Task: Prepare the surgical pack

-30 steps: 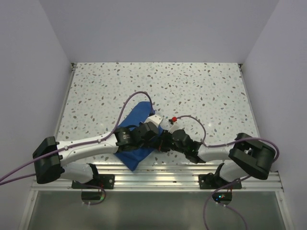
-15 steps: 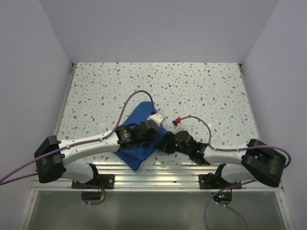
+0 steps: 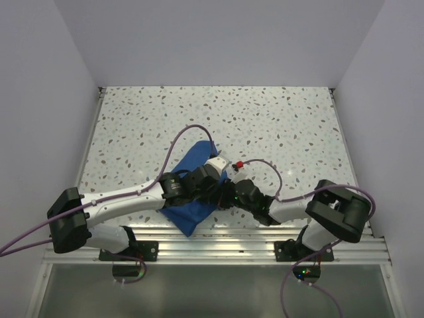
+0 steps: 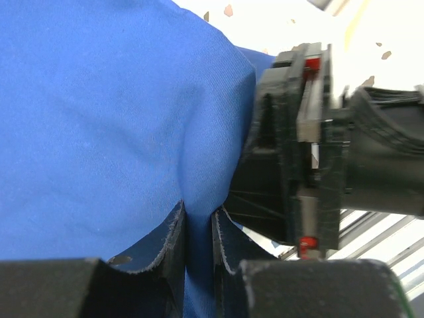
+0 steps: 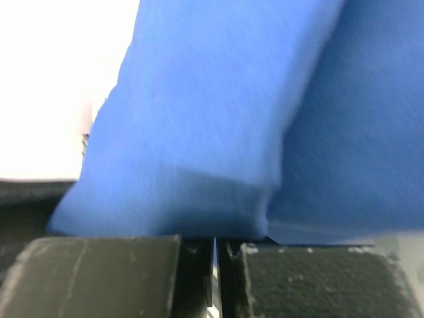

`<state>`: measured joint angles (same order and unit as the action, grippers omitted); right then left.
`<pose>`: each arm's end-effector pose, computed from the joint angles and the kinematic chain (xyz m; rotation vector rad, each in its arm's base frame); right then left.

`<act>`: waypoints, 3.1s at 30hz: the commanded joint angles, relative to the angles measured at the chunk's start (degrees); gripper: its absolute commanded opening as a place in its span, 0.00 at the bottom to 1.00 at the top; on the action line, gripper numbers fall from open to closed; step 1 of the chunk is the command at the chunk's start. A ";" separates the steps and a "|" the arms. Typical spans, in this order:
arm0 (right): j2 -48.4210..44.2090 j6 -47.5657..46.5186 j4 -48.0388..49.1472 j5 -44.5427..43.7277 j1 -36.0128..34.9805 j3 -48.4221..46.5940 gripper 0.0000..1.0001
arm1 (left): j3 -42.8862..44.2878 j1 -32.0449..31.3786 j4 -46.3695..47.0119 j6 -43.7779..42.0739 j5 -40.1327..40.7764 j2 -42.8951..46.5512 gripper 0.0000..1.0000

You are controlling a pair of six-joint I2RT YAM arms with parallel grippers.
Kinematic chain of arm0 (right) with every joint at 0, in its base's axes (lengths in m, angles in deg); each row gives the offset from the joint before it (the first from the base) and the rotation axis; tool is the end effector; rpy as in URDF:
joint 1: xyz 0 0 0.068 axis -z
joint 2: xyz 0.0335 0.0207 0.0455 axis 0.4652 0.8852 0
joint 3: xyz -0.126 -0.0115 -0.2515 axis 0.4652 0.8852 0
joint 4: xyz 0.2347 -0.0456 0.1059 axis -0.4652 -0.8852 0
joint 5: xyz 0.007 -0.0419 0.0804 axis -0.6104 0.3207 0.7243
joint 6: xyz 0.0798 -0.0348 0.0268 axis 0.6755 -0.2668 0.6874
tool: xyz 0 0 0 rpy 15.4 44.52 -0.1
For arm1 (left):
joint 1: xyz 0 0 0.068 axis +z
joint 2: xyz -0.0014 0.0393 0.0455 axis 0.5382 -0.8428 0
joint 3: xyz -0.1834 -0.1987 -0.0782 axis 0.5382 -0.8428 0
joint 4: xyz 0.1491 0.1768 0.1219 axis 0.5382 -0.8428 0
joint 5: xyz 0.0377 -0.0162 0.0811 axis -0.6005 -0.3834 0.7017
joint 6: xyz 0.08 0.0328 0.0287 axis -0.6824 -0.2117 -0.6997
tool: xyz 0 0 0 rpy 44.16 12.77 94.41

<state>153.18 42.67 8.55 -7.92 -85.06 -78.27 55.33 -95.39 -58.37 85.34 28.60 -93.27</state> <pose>0.1696 0.2555 0.1322 0.1346 2.2049 1.2341 0.1598 -0.2570 0.2217 0.6746 2.3316 -0.3193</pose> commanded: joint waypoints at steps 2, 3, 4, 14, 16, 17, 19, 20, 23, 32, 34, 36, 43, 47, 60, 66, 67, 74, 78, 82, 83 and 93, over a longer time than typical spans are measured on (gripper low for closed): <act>5.33 0.09 14.98 -3.41 0.04 -3.62 0.00 | 2.51 -0.45 11.81 -0.30 -5.93 2.26 0.00; 8.48 0.36 16.65 -3.50 -0.05 -4.06 0.00 | 2.60 -0.54 11.99 -0.30 -6.46 2.18 0.00; 9.90 0.97 19.19 -4.02 -0.05 -4.32 0.00 | 2.78 -0.54 11.99 -0.47 -6.55 2.09 0.00; 5.37 0.28 2.29 -4.91 0.12 -4.59 0.00 | 3.48 -0.45 9.44 -0.04 -1.20 -0.20 0.00; 1.41 -1.30 -8.76 -4.91 0.12 -5.12 0.00 | 3.48 -0.45 9.53 -0.21 -0.58 -0.11 0.00; -2.44 -2.61 -11.17 -4.30 0.04 -5.12 0.00 | 3.48 -0.28 9.44 -0.30 -0.14 -0.11 0.00; -5.45 -3.41 -18.09 -2.63 0.04 -4.50 0.00 | 3.66 -0.10 9.18 -0.48 0.04 -0.02 0.00; -8.25 -4.03 -20.66 -2.54 0.04 -4.07 0.00 | 3.83 -0.01 9.09 -0.82 0.39 0.15 0.00; -13.10 -3.42 -24.29 -2.18 0.04 -1.00 0.00 | 4.10 0.16 8.83 -1.27 0.57 0.33 0.00; -21.20 -0.70 -21.75 1.07 -0.14 3.23 0.00 | 4.01 0.16 9.18 -1.09 -0.40 0.33 0.00; -19.45 -0.26 -19.48 1.94 -0.05 2.53 0.00 | 3.92 0.16 9.27 -1.00 -0.58 0.24 0.00; -17.43 0.45 -18.15 3.35 -0.23 0.78 0.00 | 3.83 0.16 9.44 -0.92 -0.66 0.07 0.00; -9.25 5.28 -7.10 7.56 -1.36 -1.69 0.00 | 3.48 0.16 10.32 -0.39 -1.19 -0.11 0.00; -5.65 9.84 1.00 9.15 -2.25 -1.34 0.00 | 3.22 0.25 10.85 0.14 -1.89 -0.37 0.00; 21.68 22.50 35.28 13.46 -3.57 -3.45 0.00 | 1.55 0.07 11.47 0.58 -2.51 -0.20 0.00; 20.82 19.79 33.47 11.80 -2.16 3.40 0.00 | -0.55 0.16 10.76 -0.12 -0.67 1.38 0.00; 19.68 18.22 32.06 11.44 -1.90 4.54 0.00 | -0.91 0.16 10.67 -0.30 -0.49 1.73 0.00; 2.99 8.54 7.73 7.93 -1.54 7.71 0.00 | -4.25 0.16 11.99 -0.91 0.74 3.84 0.00; -10.60 3.46 -10.16 3.63 -1.55 8.59 0.00 | -6.35 0.16 12.95 -1.27 -0.05 4.81 0.00; -26.35 -0.24 -27.51 -3.49 -1.02 8.42 0.00 | -7.85 -0.10 13.57 -0.48 -1.10 3.94 0.00; -29.34 -1.04 -30.94 -6.37 -0.76 8.16 0.00 | -8.64 -0.28 14.36 -0.30 -1.36 3.67 0.00; -38.70 -14.93 -51.89 0.10 9.44 -2.83 0.00 | -13.12 -6.87 16.30 4.61 1.62 2.35 0.11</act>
<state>112.64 34.32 -34.85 -8.34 -76.10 -76.41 44.14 -99.60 -44.38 86.02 31.38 -90.87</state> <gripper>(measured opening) 0.008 0.201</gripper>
